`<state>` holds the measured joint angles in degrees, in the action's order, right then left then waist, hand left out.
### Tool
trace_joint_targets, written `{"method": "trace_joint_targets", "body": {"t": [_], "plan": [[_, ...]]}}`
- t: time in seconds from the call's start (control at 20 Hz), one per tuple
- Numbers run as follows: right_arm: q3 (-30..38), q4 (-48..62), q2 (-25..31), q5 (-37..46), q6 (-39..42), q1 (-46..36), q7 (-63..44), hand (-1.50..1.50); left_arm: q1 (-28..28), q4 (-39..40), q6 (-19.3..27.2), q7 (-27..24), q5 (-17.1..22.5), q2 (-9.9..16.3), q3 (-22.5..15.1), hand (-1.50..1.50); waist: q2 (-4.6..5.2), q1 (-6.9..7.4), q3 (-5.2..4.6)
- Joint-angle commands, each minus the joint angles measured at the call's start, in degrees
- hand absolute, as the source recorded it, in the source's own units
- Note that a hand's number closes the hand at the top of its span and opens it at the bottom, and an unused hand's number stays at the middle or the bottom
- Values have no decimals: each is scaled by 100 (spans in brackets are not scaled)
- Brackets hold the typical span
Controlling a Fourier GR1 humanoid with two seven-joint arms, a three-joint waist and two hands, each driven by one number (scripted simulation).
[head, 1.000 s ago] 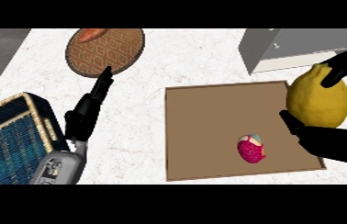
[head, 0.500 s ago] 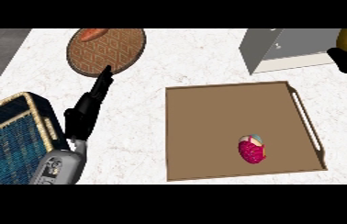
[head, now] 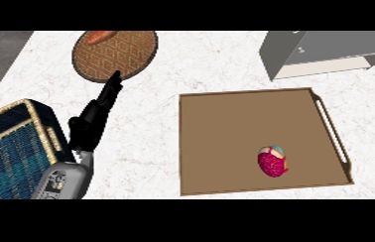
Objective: Pick the lemon from the tray and place it in the tiered shelf
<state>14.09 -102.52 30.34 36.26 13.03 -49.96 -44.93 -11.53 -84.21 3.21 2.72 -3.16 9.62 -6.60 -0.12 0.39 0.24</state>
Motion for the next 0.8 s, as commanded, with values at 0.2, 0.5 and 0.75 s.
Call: {"method": "trace_joint_targets", "body": {"t": [0.2, 0.5, 0.75], "plan": [[9, 1090, 489, 277, -341, -157, 1100, 150, 268, 60, -62, -276, -88, -71, 29, 0, 18, 2, -26], [-300, 2338, 324, 824, -1110, -764, 1580, 150, 57, 32, -70, 65, -67, -177, 79, 0, 26, 39, -27], [-448, 3136, 474, 1276, -1859, -617, 2688, 150, -112, 319, -154, -183, -66, -29, 289, 0, 51, 62, -26]]}}
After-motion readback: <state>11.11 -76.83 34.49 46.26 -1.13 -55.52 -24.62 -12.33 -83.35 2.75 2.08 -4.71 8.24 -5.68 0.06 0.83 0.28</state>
